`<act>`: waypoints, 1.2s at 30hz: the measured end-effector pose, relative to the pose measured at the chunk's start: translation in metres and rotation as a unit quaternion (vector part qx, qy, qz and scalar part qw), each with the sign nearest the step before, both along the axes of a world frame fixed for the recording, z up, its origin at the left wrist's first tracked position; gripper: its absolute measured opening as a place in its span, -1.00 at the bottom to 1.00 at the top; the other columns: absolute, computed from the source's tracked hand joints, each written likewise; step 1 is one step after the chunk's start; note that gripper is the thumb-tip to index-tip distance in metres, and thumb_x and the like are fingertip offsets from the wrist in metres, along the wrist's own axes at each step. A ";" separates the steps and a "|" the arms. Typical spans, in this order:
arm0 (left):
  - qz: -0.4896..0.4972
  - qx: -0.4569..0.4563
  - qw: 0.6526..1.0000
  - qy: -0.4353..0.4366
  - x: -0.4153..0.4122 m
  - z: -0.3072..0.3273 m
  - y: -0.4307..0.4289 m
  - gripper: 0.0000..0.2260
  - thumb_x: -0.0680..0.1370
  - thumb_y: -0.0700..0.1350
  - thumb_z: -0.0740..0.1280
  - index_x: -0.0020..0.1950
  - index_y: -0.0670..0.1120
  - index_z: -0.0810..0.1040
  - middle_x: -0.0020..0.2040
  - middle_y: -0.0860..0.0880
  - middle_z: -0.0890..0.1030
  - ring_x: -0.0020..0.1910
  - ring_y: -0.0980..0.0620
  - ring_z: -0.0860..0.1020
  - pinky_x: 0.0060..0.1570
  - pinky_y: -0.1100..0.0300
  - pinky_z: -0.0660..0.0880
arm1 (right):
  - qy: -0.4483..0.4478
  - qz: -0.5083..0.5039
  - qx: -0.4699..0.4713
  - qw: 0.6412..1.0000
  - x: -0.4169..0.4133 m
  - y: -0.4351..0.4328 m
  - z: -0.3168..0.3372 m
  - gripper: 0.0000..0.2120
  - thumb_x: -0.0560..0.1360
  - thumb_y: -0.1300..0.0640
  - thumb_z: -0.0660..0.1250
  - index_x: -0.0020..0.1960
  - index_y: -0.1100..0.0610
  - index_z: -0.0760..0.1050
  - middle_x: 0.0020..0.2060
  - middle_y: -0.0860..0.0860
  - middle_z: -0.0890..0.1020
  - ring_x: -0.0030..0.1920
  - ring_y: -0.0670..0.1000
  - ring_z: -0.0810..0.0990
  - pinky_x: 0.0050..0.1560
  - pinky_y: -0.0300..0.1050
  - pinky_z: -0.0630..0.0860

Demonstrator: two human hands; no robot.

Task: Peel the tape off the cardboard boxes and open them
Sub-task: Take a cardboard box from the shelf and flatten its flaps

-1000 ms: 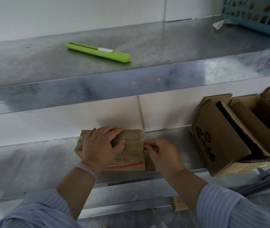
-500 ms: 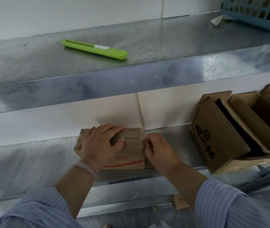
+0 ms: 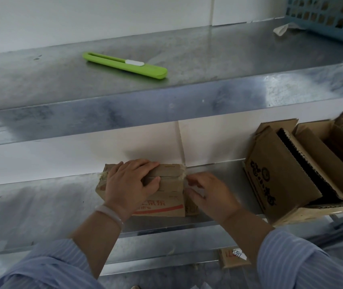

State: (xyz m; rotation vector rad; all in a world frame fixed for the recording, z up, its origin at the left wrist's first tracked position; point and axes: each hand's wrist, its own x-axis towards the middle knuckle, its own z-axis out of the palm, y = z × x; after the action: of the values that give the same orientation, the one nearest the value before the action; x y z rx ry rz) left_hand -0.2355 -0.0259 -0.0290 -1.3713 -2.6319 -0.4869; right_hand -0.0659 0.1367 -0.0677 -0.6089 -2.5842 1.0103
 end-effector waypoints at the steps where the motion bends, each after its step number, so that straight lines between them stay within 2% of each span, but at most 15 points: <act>1: -0.001 -0.001 1.000 0.000 0.000 0.000 0.000 -0.53 0.47 0.31 0.06 0.26 0.22 0.53 0.19 0.20 0.55 0.17 0.10 0.50 0.29 -0.05 0.36 | 0.005 -0.012 0.009 1.000 -0.002 -0.002 0.000 -0.76 0.53 0.00 0.35 0.17 0.02 0.59 0.03 -0.05 0.60 0.04 -0.11 0.57 0.10 -0.24 0.50; 5: -0.001 0.002 1.000 0.000 0.000 0.001 0.000 -0.53 0.47 0.30 0.06 0.26 0.21 0.53 0.18 0.19 0.56 0.17 0.09 0.50 0.30 -0.04 0.35 | 0.013 -0.030 0.025 0.999 -0.012 -0.002 0.007 -0.87 0.56 0.07 0.34 0.05 0.06 0.63 -0.05 -0.01 0.61 -0.04 -0.03 0.57 -0.04 -0.28 0.42; 7: -0.003 -0.004 1.000 0.000 -0.001 0.001 0.001 -0.53 0.48 0.31 0.06 0.26 0.21 0.53 0.19 0.19 0.55 0.17 0.10 0.50 0.31 -0.03 0.34 | 0.013 -0.008 0.055 0.998 -0.013 0.002 0.009 -0.88 0.59 0.09 0.30 0.02 0.09 0.59 -0.08 0.00 0.59 -0.07 0.01 0.57 -0.09 -0.22 0.41; 11: -0.005 -0.009 1.000 -0.002 -0.002 0.001 0.000 -0.53 0.48 0.31 0.05 0.27 0.21 0.52 0.19 0.18 0.56 0.18 0.10 0.50 0.31 -0.04 0.34 | 0.007 0.010 0.149 0.989 -0.013 0.012 0.015 -0.81 0.61 0.06 0.24 -0.06 0.14 0.56 -0.17 0.05 0.62 -0.20 0.10 0.58 -0.23 -0.09 0.48; 15: -0.004 -0.005 1.000 0.001 -0.001 0.002 0.000 -0.54 0.47 0.30 0.07 0.25 0.20 0.54 0.18 0.18 0.57 0.16 0.09 0.52 0.29 -0.03 0.36 | 0.064 -0.021 0.194 0.979 -0.015 0.013 0.016 -0.70 0.57 -0.03 0.12 -0.17 0.09 0.53 -0.28 0.01 0.60 -0.36 0.08 0.56 -0.44 -0.01 0.53; 19: -0.004 0.002 1.000 0.001 0.000 0.002 0.001 -0.56 0.47 0.29 0.10 0.23 0.20 0.56 0.15 0.17 0.59 0.14 0.07 0.54 0.27 -0.07 0.38 | 0.059 -0.025 0.161 0.985 -0.016 0.010 0.033 -0.84 0.59 0.08 0.27 -0.07 0.13 0.56 -0.18 0.04 0.63 -0.23 0.10 0.59 -0.26 0.02 0.55; 25: 0.003 -0.002 1.000 -0.003 0.000 0.001 0.000 -0.55 0.46 0.30 0.09 0.24 0.22 0.54 0.17 0.19 0.57 0.16 0.10 0.52 0.32 -0.04 0.32 | 0.024 -0.009 0.100 0.995 -0.029 0.003 0.055 -0.86 0.60 -0.01 0.23 0.02 -0.02 0.54 -0.07 -0.09 0.61 -0.09 -0.07 0.56 -0.05 -0.11 0.55; 29: -0.003 -0.011 1.000 -0.013 0.001 0.001 0.000 -0.54 0.48 0.30 0.05 0.27 0.23 0.51 0.20 0.19 0.55 0.21 0.08 0.50 0.35 -0.06 0.23 | 0.009 -0.004 0.097 0.995 -0.030 0.001 0.059 -0.86 0.60 -0.02 0.24 0.04 -0.04 0.56 -0.05 -0.10 0.61 -0.06 -0.08 0.56 -0.03 -0.13 0.54; 33: -0.004 -0.015 1.000 -0.019 0.011 0.005 0.008 -0.55 0.46 0.24 0.04 0.17 0.18 0.59 0.19 0.12 0.57 0.22 -0.01 0.51 0.33 -0.19 0.26 | 0.060 0.045 0.134 0.988 -0.038 -0.011 0.078 -0.84 0.60 -0.02 0.24 0.02 0.00 0.56 -0.08 -0.07 0.63 -0.09 -0.04 0.57 -0.06 -0.12 0.53; 34: 0.004 -0.009 0.999 -0.040 0.012 0.007 0.010 -0.53 0.43 0.25 0.02 0.15 0.18 0.60 0.21 0.15 0.55 0.26 0.01 0.47 0.37 -0.19 0.19 | 0.056 0.061 0.133 0.988 -0.043 -0.016 0.084 -0.85 0.60 -0.01 0.24 0.01 0.01 0.56 -0.09 -0.07 0.63 -0.09 -0.04 0.57 -0.05 -0.11 0.53; 36: 0.017 -0.007 0.996 -0.092 0.011 0.010 0.011 -0.49 0.37 0.29 -0.02 0.14 0.25 0.58 0.25 0.28 0.49 0.33 0.12 0.38 0.45 -0.14 0.05 | 0.034 0.053 0.067 0.996 -0.050 -0.023 0.093 -0.89 0.58 -0.02 0.29 -0.04 -0.02 0.56 -0.12 -0.12 0.62 -0.11 -0.09 0.57 -0.06 -0.18 0.54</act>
State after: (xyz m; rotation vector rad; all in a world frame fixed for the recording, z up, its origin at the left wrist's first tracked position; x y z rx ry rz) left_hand -0.2246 -0.0153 -0.0193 -1.3443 -2.8028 -0.6215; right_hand -0.1163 0.1135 0.0254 -0.4006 -2.6215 0.8634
